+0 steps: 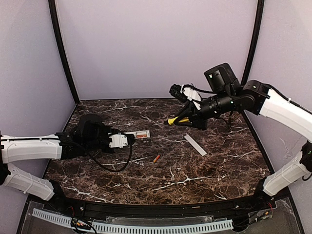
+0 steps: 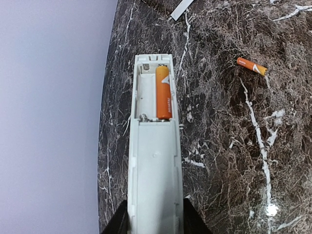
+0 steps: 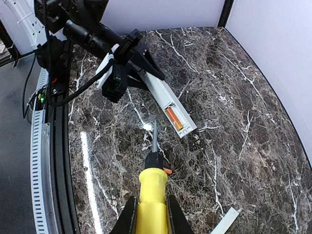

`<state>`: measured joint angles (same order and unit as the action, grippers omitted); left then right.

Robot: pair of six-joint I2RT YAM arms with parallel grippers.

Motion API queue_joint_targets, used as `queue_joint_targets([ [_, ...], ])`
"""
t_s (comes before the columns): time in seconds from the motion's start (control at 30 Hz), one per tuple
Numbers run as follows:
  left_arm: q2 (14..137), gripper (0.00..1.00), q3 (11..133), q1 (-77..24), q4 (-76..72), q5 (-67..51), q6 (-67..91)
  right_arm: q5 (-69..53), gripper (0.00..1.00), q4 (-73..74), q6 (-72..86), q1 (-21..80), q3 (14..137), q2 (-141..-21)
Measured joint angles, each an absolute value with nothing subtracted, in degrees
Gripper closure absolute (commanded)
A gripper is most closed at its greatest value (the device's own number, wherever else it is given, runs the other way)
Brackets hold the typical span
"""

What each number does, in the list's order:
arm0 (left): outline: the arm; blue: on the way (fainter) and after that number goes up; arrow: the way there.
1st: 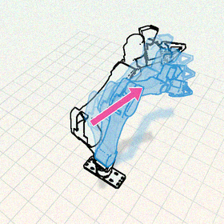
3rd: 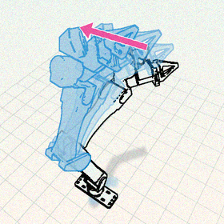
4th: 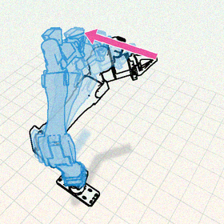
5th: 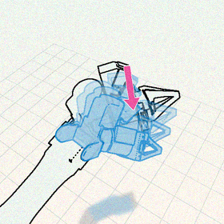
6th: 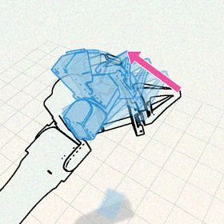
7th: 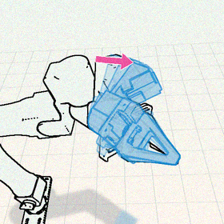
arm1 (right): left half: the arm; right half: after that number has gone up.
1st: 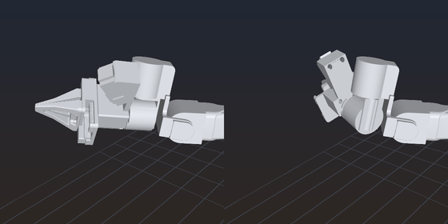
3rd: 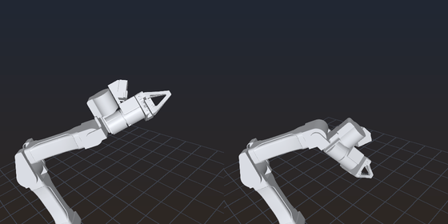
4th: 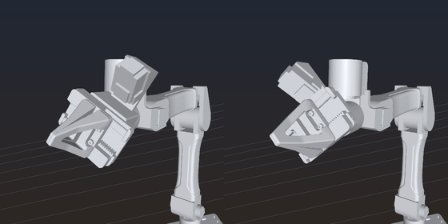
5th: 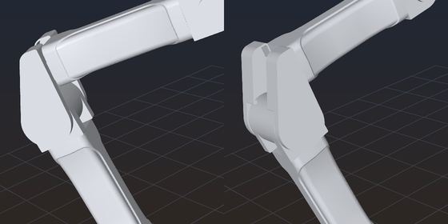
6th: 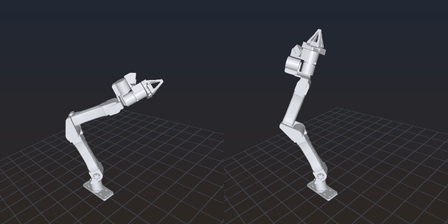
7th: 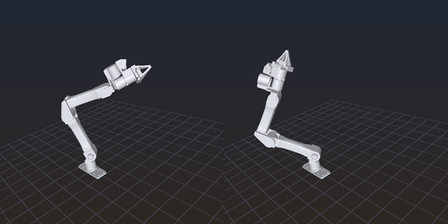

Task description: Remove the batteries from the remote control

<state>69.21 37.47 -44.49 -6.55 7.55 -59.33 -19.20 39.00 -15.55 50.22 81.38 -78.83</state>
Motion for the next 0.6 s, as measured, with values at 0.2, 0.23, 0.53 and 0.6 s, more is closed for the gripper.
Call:
queue_joint_targets([
  [0.2,69.2,1.0,37.5,-44.4,-6.5,6.8,-59.3,-21.0,1.0,45.2,-20.7,50.3,85.2,-80.6],
  [0.23,69.2,1.0,37.5,-44.4,-6.5,6.6,-59.3,-21.1,1.0,46.4,-21.4,50.3,85.8,-81.2],
  [0.53,69.2,1.0,37.5,-44.4,-5.5,5.0,-59.3,-20.5,1.0,50.6,-27.1,52.5,88.5,-87.1],
  [0.6,69.1,1.0,37.5,-44.4,-5.4,3.9,-59.4,-20.1,1.0,50.6,-27.9,52.8,89.4,-88.7],
])
